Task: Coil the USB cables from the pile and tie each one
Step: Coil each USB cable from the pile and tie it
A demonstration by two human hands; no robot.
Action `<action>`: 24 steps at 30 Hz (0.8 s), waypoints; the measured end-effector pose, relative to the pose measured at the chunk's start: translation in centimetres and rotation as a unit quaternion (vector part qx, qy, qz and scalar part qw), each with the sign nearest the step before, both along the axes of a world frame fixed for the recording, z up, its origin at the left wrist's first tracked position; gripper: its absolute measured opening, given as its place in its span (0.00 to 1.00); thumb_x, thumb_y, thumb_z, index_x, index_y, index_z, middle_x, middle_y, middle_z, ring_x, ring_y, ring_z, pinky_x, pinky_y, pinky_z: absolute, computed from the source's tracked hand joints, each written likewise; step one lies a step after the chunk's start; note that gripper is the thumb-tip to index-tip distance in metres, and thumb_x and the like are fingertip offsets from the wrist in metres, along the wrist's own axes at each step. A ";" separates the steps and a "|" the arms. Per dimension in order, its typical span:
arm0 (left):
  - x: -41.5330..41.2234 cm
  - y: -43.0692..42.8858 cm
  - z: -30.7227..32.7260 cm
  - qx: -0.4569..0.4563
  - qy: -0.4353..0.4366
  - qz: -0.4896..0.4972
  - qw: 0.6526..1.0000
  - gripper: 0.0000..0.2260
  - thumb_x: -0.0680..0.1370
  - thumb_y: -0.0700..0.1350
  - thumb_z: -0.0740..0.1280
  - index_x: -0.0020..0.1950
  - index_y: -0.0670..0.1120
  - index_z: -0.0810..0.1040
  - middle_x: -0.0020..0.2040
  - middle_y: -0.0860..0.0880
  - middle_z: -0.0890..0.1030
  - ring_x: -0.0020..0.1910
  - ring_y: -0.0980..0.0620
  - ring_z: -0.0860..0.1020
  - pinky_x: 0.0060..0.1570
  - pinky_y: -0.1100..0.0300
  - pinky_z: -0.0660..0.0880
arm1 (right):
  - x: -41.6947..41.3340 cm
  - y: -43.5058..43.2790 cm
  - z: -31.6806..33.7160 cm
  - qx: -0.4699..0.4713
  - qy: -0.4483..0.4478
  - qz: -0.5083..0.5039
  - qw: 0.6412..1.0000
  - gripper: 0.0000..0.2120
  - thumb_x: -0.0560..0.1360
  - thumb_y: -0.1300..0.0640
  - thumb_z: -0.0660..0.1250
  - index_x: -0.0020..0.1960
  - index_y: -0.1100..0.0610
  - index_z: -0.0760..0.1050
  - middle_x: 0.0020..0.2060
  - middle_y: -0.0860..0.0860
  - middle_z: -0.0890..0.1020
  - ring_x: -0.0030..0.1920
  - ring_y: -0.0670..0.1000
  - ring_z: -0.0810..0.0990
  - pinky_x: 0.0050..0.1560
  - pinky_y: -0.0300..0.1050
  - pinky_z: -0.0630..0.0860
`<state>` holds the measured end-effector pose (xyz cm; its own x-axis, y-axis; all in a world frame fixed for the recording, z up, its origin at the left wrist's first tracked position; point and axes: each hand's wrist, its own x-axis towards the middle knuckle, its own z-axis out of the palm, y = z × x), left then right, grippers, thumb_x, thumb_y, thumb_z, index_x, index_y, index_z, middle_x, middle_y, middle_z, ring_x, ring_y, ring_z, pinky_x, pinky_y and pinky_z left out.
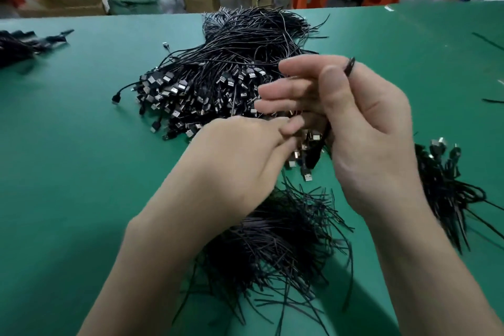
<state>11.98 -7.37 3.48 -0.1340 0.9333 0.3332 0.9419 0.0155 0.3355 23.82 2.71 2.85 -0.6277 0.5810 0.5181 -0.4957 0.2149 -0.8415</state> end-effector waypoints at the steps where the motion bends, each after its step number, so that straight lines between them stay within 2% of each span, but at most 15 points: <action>1: -0.4 -0.1 0.0 -0.005 -0.018 0.001 1.000 0.15 0.85 0.52 0.55 0.51 0.50 0.80 0.38 0.54 0.80 0.38 0.49 0.77 0.41 0.50 0.71 | -0.5 -0.1 -0.1 0.018 0.008 -0.015 1.000 0.15 0.87 0.61 0.52 0.60 0.67 0.76 0.49 0.60 0.86 0.50 0.55 0.87 0.49 0.45 0.82; 3: -0.5 -0.1 -0.1 0.006 -0.052 -0.012 0.999 0.14 0.86 0.50 0.57 0.43 0.49 0.74 0.33 0.52 0.77 0.34 0.49 0.74 0.39 0.48 0.71 | -1.2 -0.1 -0.2 0.021 0.029 -0.051 0.998 0.15 0.87 0.62 0.52 0.60 0.68 0.75 0.50 0.60 0.86 0.53 0.55 0.87 0.53 0.47 0.82; 6: -0.3 0.2 -0.3 0.012 -0.049 -0.018 0.999 0.12 0.83 0.50 0.59 0.41 0.49 0.71 0.31 0.52 0.74 0.33 0.50 0.73 0.37 0.47 0.71 | -1.4 0.1 -0.6 0.056 0.014 -0.124 0.991 0.14 0.87 0.63 0.53 0.60 0.66 0.76 0.52 0.57 0.86 0.54 0.53 0.86 0.55 0.48 0.82; 9: -0.9 0.3 -0.7 0.042 -0.035 0.001 0.998 0.12 0.81 0.49 0.61 0.37 0.50 0.71 0.30 0.53 0.72 0.31 0.53 0.71 0.34 0.50 0.70 | -1.6 -0.1 -1.1 0.164 -0.066 -0.198 0.964 0.12 0.86 0.63 0.56 0.59 0.64 0.78 0.50 0.54 0.86 0.53 0.48 0.86 0.53 0.41 0.81; 11: -1.3 0.2 -0.7 0.072 -0.027 0.007 0.997 0.14 0.80 0.47 0.63 0.35 0.54 0.67 0.29 0.56 0.68 0.30 0.56 0.69 0.32 0.54 0.67 | -2.1 -0.1 -1.1 0.138 -0.138 -0.163 0.967 0.12 0.85 0.67 0.58 0.59 0.66 0.80 0.49 0.59 0.86 0.52 0.46 0.85 0.44 0.33 0.76; 12: -1.5 0.2 -0.9 0.083 -0.031 0.010 0.996 0.13 0.80 0.48 0.65 0.35 0.54 0.69 0.29 0.56 0.68 0.30 0.56 0.69 0.32 0.55 0.67 | -2.3 -0.1 -1.0 0.124 -0.166 -0.141 0.968 0.12 0.84 0.69 0.58 0.58 0.67 0.80 0.47 0.61 0.85 0.50 0.43 0.84 0.40 0.32 0.73; 14: -2.2 0.0 -1.2 0.097 -0.038 0.032 0.994 0.12 0.79 0.51 0.68 0.36 0.51 0.76 0.30 0.55 0.70 0.32 0.55 0.72 0.33 0.54 0.69 | -1.9 0.4 -1.3 0.195 -0.217 -0.190 0.938 0.11 0.84 0.64 0.60 0.56 0.62 0.81 0.41 0.55 0.85 0.42 0.41 0.81 0.41 0.31 0.73; 15: -2.6 -0.1 -1.3 0.103 -0.038 0.048 0.993 0.12 0.78 0.53 0.69 0.37 0.51 0.79 0.31 0.54 0.71 0.32 0.54 0.72 0.33 0.54 0.70 | -1.5 0.7 -1.7 0.239 -0.248 -0.217 0.913 0.11 0.85 0.59 0.60 0.55 0.58 0.81 0.38 0.49 0.84 0.39 0.43 0.81 0.42 0.37 0.77; 17: -3.1 -0.2 -1.4 0.113 -0.044 0.057 0.991 0.12 0.78 0.54 0.70 0.38 0.50 0.81 0.31 0.53 0.71 0.33 0.52 0.73 0.34 0.54 0.71 | -0.6 1.4 -2.1 0.268 -0.311 -0.224 0.884 0.16 0.85 0.50 0.56 0.53 0.53 0.80 0.33 0.45 0.80 0.34 0.47 0.79 0.40 0.49 0.77; 19: -3.0 -0.2 -1.3 0.124 -0.043 0.033 0.991 0.09 0.79 0.50 0.71 0.39 0.49 0.82 0.33 0.54 0.72 0.34 0.52 0.73 0.35 0.55 0.70 | -0.4 1.8 -2.2 0.261 -0.356 -0.177 0.880 0.20 0.84 0.43 0.51 0.45 0.49 0.78 0.30 0.47 0.77 0.31 0.47 0.75 0.35 0.48 0.73; 21: -2.6 -0.2 -1.0 0.140 -0.032 0.007 0.990 0.08 0.79 0.46 0.71 0.41 0.49 0.83 0.36 0.55 0.73 0.36 0.53 0.73 0.38 0.60 0.69 | -0.2 2.0 -2.2 0.181 -0.355 -0.058 0.915 0.25 0.85 0.41 0.50 0.38 0.46 0.76 0.27 0.45 0.73 0.28 0.45 0.69 0.31 0.39 0.65; 22: -2.5 -0.3 -0.9 0.153 -0.029 -0.001 0.988 0.07 0.79 0.45 0.72 0.41 0.49 0.84 0.36 0.55 0.73 0.37 0.54 0.73 0.40 0.63 0.67 | 0.1 2.1 -2.1 0.125 -0.344 0.019 0.931 0.27 0.86 0.40 0.48 0.37 0.46 0.78 0.26 0.44 0.70 0.27 0.44 0.66 0.31 0.36 0.64; 24: -2.6 -0.3 -0.7 0.179 -0.043 -0.008 0.983 0.07 0.78 0.47 0.74 0.41 0.48 0.83 0.36 0.55 0.72 0.37 0.55 0.72 0.41 0.67 0.65 | 0.7 2.2 -1.8 0.023 -0.320 0.161 0.933 0.30 0.84 0.38 0.46 0.39 0.49 0.80 0.27 0.44 0.66 0.28 0.45 0.63 0.31 0.34 0.64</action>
